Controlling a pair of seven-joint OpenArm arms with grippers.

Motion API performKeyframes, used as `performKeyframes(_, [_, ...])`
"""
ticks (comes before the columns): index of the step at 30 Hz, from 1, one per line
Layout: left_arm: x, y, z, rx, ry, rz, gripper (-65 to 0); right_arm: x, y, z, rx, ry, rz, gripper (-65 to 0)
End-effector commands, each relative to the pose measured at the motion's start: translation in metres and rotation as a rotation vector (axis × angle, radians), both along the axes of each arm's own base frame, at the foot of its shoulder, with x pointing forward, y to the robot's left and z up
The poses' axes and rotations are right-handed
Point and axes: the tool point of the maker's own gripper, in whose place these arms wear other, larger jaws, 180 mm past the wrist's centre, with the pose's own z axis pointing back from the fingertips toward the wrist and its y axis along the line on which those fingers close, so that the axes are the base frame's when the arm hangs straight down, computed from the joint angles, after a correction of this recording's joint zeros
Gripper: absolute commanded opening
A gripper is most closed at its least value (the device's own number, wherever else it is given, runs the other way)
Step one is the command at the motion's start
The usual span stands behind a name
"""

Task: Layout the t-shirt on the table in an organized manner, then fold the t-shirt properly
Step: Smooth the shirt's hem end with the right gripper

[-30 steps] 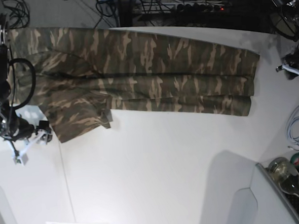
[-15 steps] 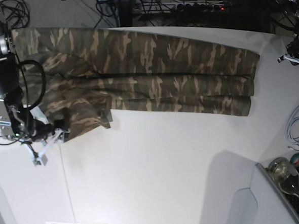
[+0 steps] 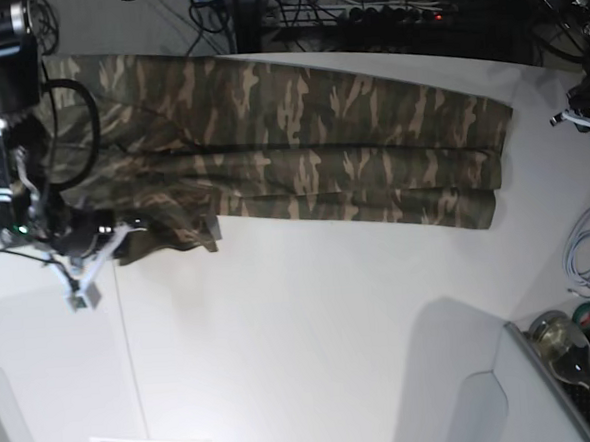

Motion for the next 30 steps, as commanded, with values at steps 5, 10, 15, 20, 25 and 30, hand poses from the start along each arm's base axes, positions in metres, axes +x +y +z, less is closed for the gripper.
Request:
performKeyframes(5, [0.008,0.012,0.017,0.041,-0.035,-0.003,-65.0,-0.022,-0.004,0.064,-0.044,-0.103,0.037,-65.0])
performKeyframes(10, [0.008,0.012,0.017,0.041,-0.035,-0.003,-65.0,-0.069,0.003,0.064,-0.043,-0.048,0.039,-65.0])
performKeyframes(15, [0.012,0.012,0.018,0.041,-0.043,-0.004,-65.0,-0.113,0.012,0.049,-0.029,0.026,0.044,-65.0])
performKeyframes(20, [0.017,0.012,0.021,0.043,-0.056,-0.004,-65.0,-0.154,0.021,0.039,-0.013,0.097,0.054,-65.0])
performKeyframes(25, [0.030,0.007,0.023,0.065,-0.029,-0.077,-65.0,-0.195,0.022,0.024,-0.010,0.194,0.057,-65.0])
performKeyframes(30, [0.037,-0.002,0.020,0.067,-0.009,-0.127,-65.0,-0.209,0.021,0.020,-0.012,0.229,0.061,-65.0])
